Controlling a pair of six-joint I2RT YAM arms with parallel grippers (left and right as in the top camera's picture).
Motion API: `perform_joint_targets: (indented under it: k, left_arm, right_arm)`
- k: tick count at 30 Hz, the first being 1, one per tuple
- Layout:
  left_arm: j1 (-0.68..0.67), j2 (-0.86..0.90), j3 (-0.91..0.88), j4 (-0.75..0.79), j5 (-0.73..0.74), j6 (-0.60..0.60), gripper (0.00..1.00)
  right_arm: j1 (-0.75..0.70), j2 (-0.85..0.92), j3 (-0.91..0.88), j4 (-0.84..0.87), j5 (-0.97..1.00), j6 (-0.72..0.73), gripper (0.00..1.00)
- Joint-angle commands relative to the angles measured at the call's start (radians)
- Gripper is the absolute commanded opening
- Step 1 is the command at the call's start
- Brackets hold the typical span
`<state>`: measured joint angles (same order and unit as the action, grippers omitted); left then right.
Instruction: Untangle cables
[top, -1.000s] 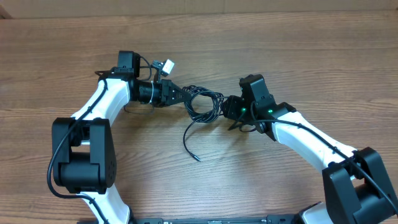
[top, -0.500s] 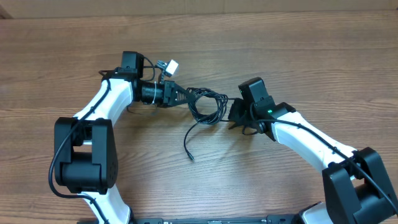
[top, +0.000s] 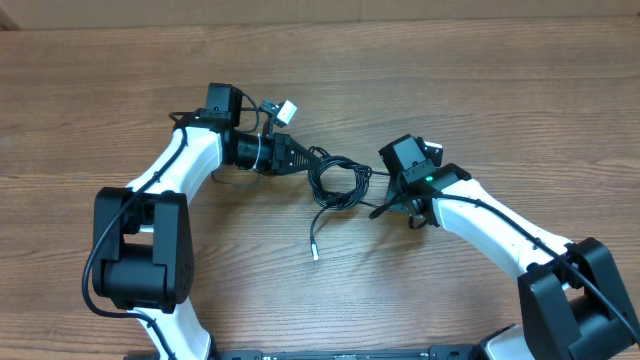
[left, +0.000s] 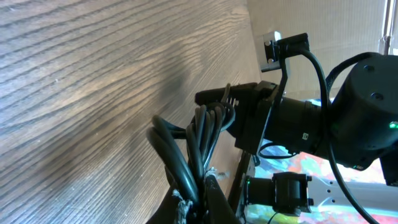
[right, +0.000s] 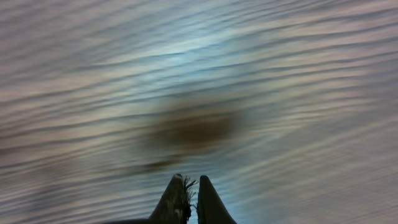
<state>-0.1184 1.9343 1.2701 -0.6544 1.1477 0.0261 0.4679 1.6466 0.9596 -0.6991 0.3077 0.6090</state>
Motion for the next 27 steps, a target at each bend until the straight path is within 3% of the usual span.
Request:
perform_joint_targets:
  k: [1, 9, 12, 17, 18, 19, 22, 27]
  left_arm:
    - [0.054, 0.003, 0.008, 0.004, -0.035, 0.019, 0.04]
    - [0.056, 0.003, 0.008, 0.004, -0.171, -0.050, 0.04]
    - [0.055, 0.003, 0.008, 0.003, -0.227, -0.060, 0.04]
    - [0.055, 0.003, 0.008, 0.004, -0.243, -0.060, 0.05]
    - [0.053, 0.003, 0.008, 0.004, -0.244, -0.060, 0.07]
    - [0.051, 0.003, 0.008, 0.004, -0.249, -0.060, 0.21]
    - [0.040, 0.003, 0.008, 0.006, -0.286, -0.060, 0.41]
    - [0.020, 0.003, 0.008, 0.031, -0.361, -0.087, 0.49]
  right_arm:
    - [-0.045, 0.003, -0.023, -0.092, 0.362, 0.006, 0.04]
    - [-0.045, 0.003, -0.023, -0.170, 0.517, 0.011, 0.04]
    - [-0.045, 0.003, -0.023, -0.132, 0.428, 0.011, 0.04]
    - [-0.045, 0.003, -0.023, 0.009, 0.095, 0.010, 0.04]
    - [-0.045, 0.003, -0.023, 0.037, 0.030, 0.005, 0.04]
    - [-0.045, 0.003, -0.023, 0.071, -0.051, -0.014, 0.04]
    - [-0.045, 0.003, -0.023, 0.155, -0.275, -0.066, 0.04]
    - [-0.045, 0.003, -0.023, 0.230, -0.537, -0.081, 0.04]
